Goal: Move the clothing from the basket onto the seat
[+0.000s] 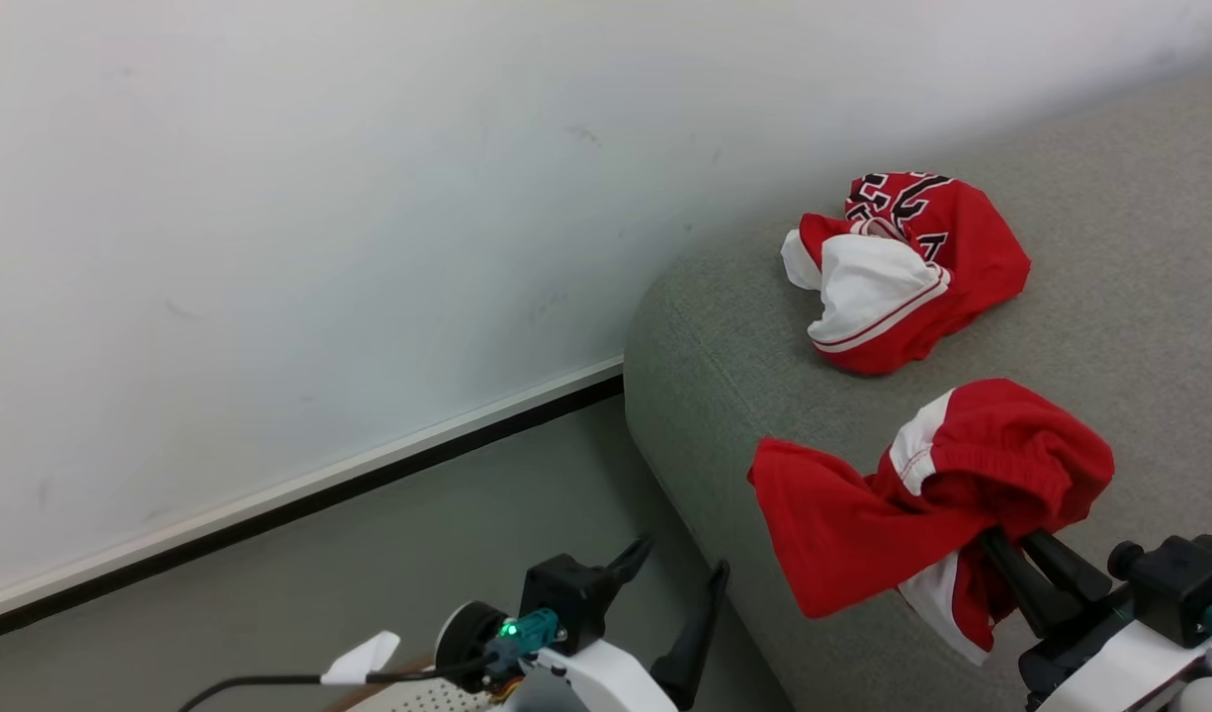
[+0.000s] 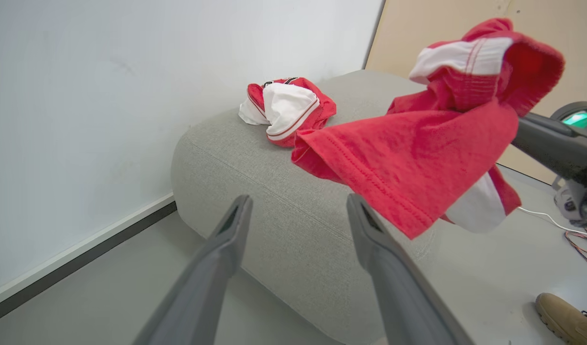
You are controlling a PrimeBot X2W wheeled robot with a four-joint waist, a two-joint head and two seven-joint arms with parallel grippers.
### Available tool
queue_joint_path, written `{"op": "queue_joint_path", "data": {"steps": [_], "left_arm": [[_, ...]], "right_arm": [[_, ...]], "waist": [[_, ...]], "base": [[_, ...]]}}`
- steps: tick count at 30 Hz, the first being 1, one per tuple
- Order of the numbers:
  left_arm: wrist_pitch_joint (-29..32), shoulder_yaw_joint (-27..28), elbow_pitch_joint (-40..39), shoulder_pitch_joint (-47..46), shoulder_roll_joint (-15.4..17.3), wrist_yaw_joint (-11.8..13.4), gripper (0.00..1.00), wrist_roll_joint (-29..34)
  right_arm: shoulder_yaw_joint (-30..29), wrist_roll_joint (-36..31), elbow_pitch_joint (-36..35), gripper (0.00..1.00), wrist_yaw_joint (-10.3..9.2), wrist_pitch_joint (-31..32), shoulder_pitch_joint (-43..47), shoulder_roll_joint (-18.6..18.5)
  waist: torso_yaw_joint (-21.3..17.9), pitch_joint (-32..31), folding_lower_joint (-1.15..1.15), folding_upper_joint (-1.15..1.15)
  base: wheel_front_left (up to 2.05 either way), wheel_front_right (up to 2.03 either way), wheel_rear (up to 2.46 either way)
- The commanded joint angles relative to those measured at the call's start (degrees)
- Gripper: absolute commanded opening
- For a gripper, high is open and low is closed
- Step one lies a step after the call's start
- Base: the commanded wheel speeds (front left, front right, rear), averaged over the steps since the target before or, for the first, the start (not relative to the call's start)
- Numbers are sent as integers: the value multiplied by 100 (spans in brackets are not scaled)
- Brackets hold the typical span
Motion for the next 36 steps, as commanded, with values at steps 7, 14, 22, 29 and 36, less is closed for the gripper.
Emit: {"op": "queue_joint_path", "data": {"steps": [7,14,22,29,36], "left_arm": [[16,-84,-130,-98,-11,-35,100,20],[205,-252,-436,-360,-10,-90,100,156],[856,-380,-847,-1912,58,-409,100,731],[1094,-404,-1005,-3303,-199,-667,100,1064],[935,-570,-989,-3856,-380,-652,100,1036]], "right_arm": [[-307,-68,-74,0,-14,-21,191,-25],[-901,-245,71,0,-14,2,-66,98],[-2190,-370,228,0,-14,20,-1270,263],[-3308,-270,992,0,-14,258,-2695,-42],[-4312,-878,2802,0,-13,284,-3891,-333]], "waist": [[-97,77,0,0],[160,532,0,0],[755,2233,0,0],[1171,3607,0,0],[1613,4183,0,0]], "base": [[0,0,0],[0,0,0],[0,0,0],[0,0,0],[0,0,0]]}}
